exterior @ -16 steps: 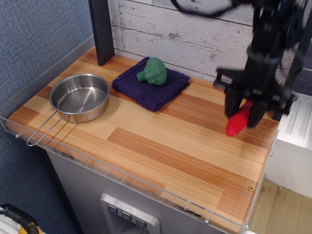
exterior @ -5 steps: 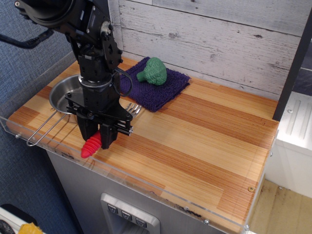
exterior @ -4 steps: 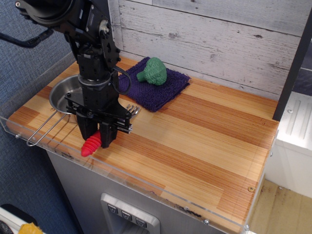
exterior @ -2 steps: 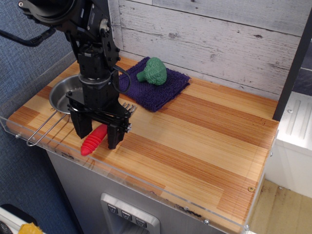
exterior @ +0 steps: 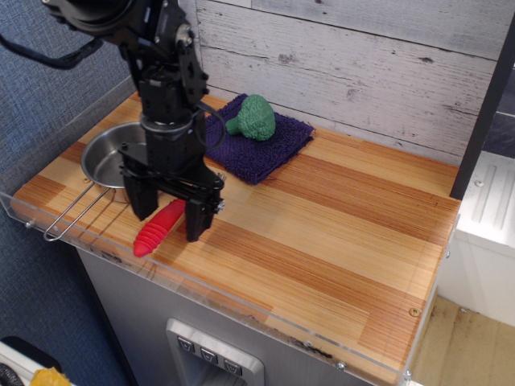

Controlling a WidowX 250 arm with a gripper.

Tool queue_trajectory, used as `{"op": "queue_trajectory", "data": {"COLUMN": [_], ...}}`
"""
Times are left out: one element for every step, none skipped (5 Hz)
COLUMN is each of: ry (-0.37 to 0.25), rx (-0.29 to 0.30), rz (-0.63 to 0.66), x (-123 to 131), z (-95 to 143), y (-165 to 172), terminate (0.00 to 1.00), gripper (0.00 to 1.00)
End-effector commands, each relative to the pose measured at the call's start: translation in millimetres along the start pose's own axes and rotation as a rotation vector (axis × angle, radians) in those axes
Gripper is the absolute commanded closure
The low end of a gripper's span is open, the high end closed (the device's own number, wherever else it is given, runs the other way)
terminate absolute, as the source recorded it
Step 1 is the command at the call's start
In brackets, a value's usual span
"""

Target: Place the red fork to the right of the pot

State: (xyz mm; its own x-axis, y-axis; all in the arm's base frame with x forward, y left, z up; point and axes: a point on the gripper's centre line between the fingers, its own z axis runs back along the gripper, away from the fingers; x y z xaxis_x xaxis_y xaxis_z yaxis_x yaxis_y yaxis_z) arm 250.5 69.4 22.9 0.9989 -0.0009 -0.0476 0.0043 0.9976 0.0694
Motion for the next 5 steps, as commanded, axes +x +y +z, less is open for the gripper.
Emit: {"op": "queue_trajectory", "data": {"ry": [-0.244,-0.225,-0.170,-0.140,-0.119], "rx": [0.077,0.085,0.078,0.066,0.066], "rz": [0.009,0.001,-0.023,-0.021,-0.027], "x": [-6,-9,-2,0,1], "z": [107,117,114,109,105], "y": [-29,-44,-57,-65,-70], "terminate": [0.00,0.00,0.00,0.00,0.00], "gripper": [0.00,0.00,0.00,0.00,0.00]}}
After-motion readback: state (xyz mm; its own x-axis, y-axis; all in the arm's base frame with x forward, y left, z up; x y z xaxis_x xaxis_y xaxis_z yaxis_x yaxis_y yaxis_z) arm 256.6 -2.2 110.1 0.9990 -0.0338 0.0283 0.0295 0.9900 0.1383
